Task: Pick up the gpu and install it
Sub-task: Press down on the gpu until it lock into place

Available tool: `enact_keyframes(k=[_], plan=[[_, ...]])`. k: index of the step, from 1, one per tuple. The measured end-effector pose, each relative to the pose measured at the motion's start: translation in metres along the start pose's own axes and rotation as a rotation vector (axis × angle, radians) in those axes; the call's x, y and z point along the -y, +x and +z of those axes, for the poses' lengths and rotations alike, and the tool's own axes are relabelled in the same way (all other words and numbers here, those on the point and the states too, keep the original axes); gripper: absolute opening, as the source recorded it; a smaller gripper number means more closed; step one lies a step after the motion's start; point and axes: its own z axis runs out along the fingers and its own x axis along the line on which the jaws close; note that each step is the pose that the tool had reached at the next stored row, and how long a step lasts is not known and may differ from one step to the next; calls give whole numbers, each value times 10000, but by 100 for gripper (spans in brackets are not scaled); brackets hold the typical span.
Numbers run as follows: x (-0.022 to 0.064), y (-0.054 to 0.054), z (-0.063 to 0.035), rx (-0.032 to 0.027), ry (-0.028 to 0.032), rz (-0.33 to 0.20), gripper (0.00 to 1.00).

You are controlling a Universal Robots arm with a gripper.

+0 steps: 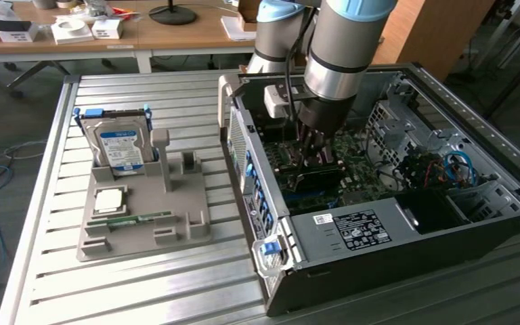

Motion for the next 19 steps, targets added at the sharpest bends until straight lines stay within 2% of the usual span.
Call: enact_keyframes(k=[19], plan=[[0,11,10,-3,-2,-2,11]])
